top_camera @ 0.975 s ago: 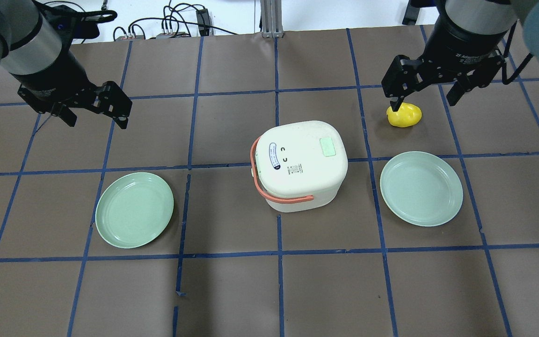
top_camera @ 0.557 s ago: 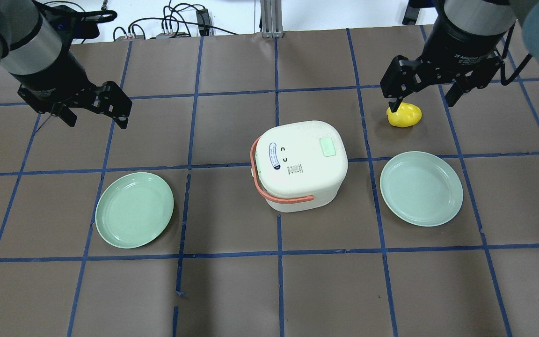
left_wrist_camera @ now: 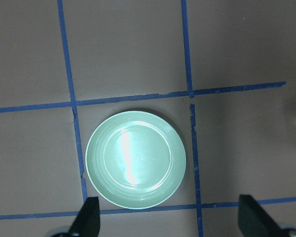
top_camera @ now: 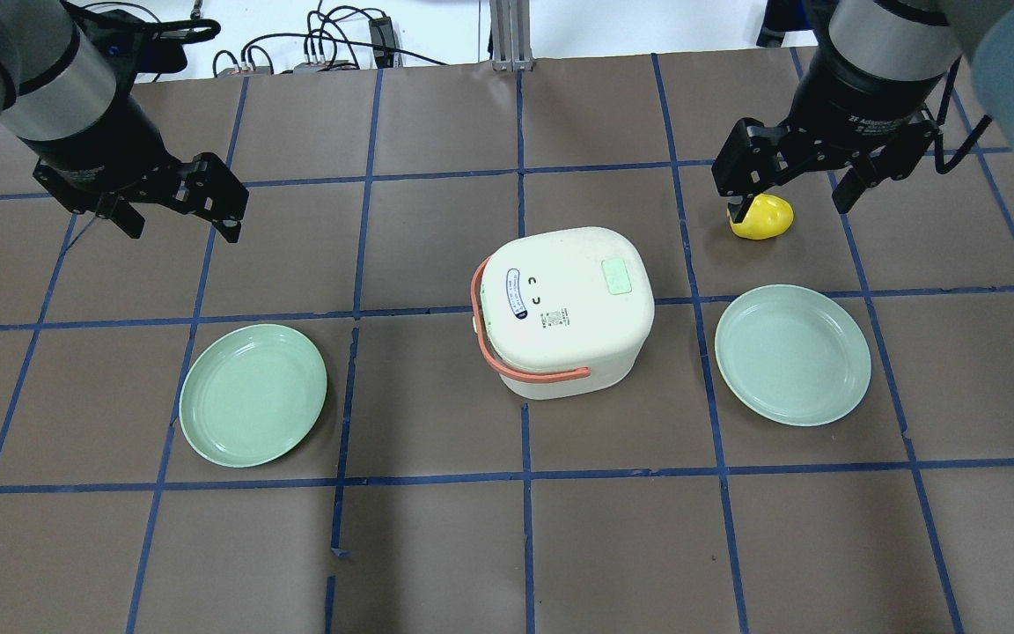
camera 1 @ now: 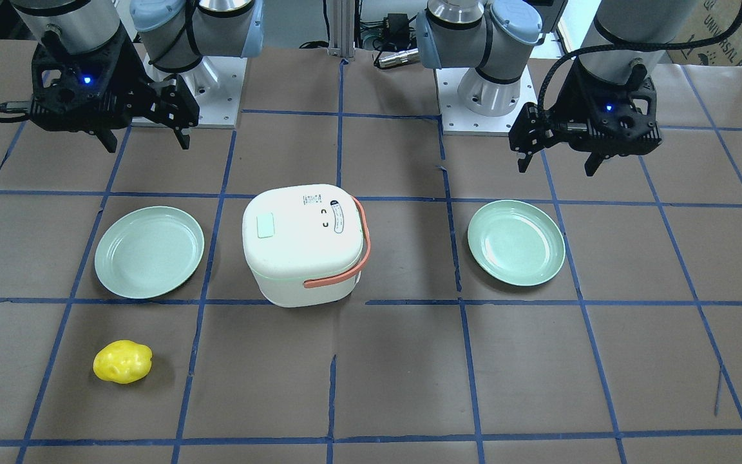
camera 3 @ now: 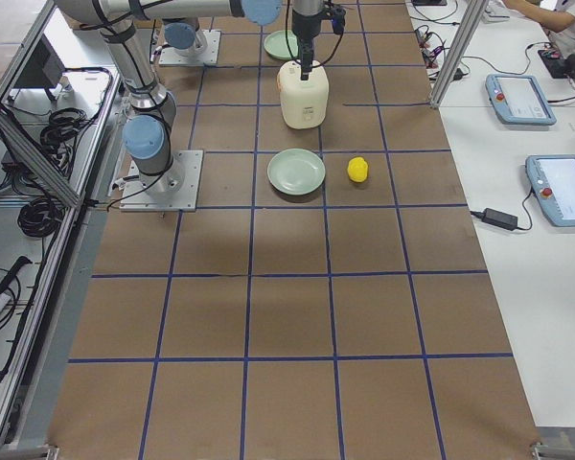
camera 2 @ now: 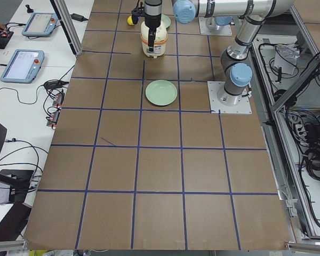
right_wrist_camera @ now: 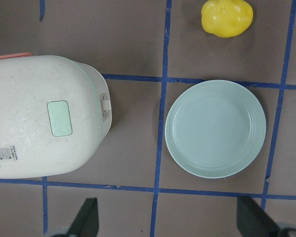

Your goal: Press rice cooker button

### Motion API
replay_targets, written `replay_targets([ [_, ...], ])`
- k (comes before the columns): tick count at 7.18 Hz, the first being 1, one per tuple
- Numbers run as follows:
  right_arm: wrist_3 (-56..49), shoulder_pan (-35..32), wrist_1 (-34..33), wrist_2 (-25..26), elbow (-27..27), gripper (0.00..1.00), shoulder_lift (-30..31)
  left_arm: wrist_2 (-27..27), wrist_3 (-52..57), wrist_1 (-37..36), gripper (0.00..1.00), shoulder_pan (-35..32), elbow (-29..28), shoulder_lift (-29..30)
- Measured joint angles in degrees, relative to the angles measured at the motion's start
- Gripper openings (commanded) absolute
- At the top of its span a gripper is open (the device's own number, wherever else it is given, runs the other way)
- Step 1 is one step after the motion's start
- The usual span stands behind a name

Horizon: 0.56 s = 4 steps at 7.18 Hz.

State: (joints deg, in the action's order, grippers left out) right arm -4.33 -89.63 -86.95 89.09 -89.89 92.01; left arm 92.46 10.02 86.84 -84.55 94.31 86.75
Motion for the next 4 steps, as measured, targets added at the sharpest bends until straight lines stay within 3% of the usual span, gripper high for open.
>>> replay_targets([
  [4,-0.1,0.2,-0.4,0.3,-0.1,0.98,0.0,0.0,0.0,0.0,1.00,0.0,0.0,0.0],
])
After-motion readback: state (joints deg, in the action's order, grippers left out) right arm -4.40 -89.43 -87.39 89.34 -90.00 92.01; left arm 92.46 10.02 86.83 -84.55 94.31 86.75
